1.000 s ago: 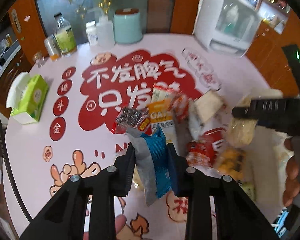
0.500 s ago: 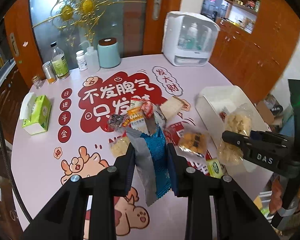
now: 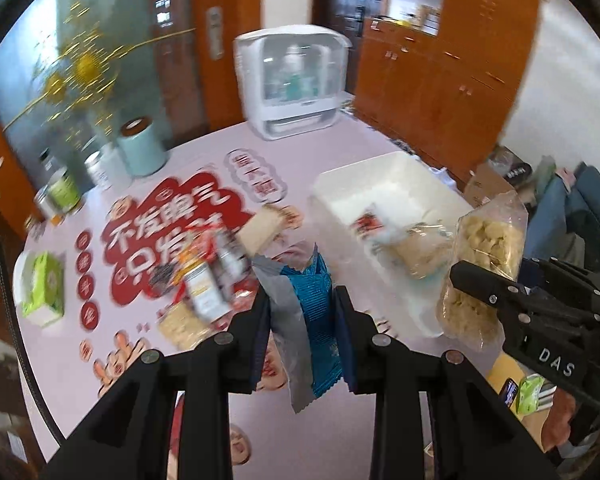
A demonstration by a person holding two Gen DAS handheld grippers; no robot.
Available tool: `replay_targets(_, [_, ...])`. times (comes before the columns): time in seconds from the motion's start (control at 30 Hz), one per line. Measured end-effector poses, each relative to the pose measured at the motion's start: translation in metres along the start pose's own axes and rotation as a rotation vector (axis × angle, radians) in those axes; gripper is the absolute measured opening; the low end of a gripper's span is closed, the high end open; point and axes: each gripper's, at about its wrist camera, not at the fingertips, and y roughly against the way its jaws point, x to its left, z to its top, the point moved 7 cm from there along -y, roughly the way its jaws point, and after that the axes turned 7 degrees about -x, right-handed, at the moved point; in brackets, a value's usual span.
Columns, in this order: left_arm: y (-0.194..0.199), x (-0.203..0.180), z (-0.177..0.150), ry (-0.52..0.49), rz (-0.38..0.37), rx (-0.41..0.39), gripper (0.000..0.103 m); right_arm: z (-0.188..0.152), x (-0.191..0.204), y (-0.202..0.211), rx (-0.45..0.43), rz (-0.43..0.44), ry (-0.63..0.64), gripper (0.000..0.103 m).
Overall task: Organize snacks
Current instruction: 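Carry both held packets over the white tray, then open both tools to release the packets into the tray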
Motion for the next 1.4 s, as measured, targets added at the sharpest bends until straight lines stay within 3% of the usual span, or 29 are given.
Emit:
replay_targets(0.23, [-0.037,-0.072,0.036,-0.065,-0.021,0.002,0.028,0.009,-0.063,0.000,-0.044,-0.087,-0.055,0.041])
replay_targets(0.57, [-0.096,-0.126,0.061,-0.103,0.038,0.065,0.028,0.020,-0.129,-0.021,-0.058,-0.133,-0.097,0.042])
replay_targets(1.2, [-0.186,-0.144,0.073,-0.062,0.152,0.190,0.029,0.018,-0.176,-0.104,0.073,-0.115,-0.074,0.043])
replay_targets(1.3, [-0.193,-0.148,0.072,-0.075,0.166,0.201,0.029,0.013,-0.182,-0.112,0.104,-0.115,-0.089,0.045])
replay_targets(1.37, [-0.196,-0.150,0.070,-0.081,0.176,0.209,0.031,0.007,-0.185,-0.117,0.129,-0.104,-0.102,0.052])
replay_targets(1.4, [-0.198,-0.150,0.070,-0.082,0.182,0.214,0.036,0.006,-0.185,-0.120,0.138,-0.099,-0.104,0.054])
